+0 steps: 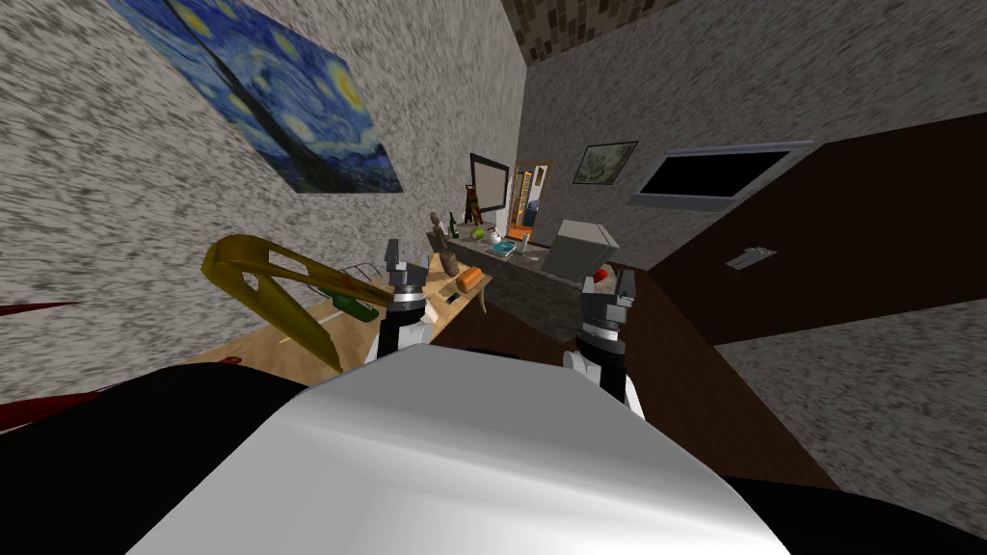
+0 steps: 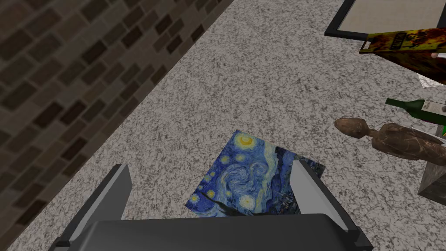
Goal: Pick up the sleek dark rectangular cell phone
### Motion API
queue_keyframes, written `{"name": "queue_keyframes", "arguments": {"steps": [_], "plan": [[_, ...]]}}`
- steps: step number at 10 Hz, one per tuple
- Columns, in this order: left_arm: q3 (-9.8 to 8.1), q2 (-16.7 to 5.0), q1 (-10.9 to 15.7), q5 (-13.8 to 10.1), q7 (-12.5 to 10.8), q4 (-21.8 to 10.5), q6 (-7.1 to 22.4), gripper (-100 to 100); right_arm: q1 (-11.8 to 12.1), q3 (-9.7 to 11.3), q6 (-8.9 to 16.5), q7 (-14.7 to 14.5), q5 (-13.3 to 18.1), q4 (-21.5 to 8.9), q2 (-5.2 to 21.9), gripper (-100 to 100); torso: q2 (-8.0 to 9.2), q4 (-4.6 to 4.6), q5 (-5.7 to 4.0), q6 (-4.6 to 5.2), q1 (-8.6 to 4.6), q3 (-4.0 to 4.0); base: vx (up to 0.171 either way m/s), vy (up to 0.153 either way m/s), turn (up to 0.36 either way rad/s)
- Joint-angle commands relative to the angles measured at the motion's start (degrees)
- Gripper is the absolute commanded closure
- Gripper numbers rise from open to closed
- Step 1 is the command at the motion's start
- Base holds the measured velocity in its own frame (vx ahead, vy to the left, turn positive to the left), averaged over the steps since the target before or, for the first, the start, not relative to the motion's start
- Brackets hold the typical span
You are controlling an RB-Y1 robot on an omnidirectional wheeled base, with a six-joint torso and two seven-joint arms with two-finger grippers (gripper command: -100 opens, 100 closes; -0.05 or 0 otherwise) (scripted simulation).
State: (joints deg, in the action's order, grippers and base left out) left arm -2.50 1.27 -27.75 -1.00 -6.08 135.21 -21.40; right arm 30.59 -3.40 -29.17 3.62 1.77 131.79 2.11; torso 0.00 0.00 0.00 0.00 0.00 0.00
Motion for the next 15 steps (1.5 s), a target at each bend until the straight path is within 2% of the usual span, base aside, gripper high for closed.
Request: {"name": "queue_keyframes", "arguments": {"steps": [1,3,7,8,10,15], "plan": [[-0.27,-2.0,0.2,-0.1,-0.1,-0.6,0.9,-100,0.0,0.0,0.0,0.0,0.0,0.0,0.0,0,0.00,0.00,0.00,0.00,0.00,0.00,0.002,-0.006,-0.022],[-0.92,-4.9,0.5,-0.5,-0.3,-1.8,3.0,-100,0.0,0.0,0.0,0.0,0.0,0.0,0.0,0,-0.01,0.00,0.00,0.00,-0.02,-0.01,0.004,-0.015,-0.029],[-3.18,-9.4,1.8,-1.7,-1.2,-6.1,9.4,-100,0.0,0.0,0.0,0.0,0.0,0.0,0.0,0,-0.07,-0.02,-0.02,0.01,-0.09,-0.04,0.014,-0.030,-0.054],[-3.18,-9.4,1.8,-1.7,-1.2,-6.1,10.2,-100,0.0,0.0,0.0,0.0,0.0,0.0,0.0,0,-0.08,-0.02,-0.02,0.01,-0.10,-0.05,0.014,-0.019,-0.020],[-4.69,-10.9,2.7,-2.5,-1.8,-8.9,13.9,-100,0.0,0.0,0.0,0.0,0.0,0.0,0.0,0,-0.05,-0.01,-0.01,0.00,-0.07,-0.03,0.012,-0.027,-0.056],[-6.39,-12.0,3.6,-3.4,-2.6,-11.9,20.5,-100,0.0,0.0,0.0,0.0,0.0,0.0,0.0,0,-0.07,-0.02,-0.02,0.01,-0.10,-0.04,0.013,-0.024,-0.036]]}}
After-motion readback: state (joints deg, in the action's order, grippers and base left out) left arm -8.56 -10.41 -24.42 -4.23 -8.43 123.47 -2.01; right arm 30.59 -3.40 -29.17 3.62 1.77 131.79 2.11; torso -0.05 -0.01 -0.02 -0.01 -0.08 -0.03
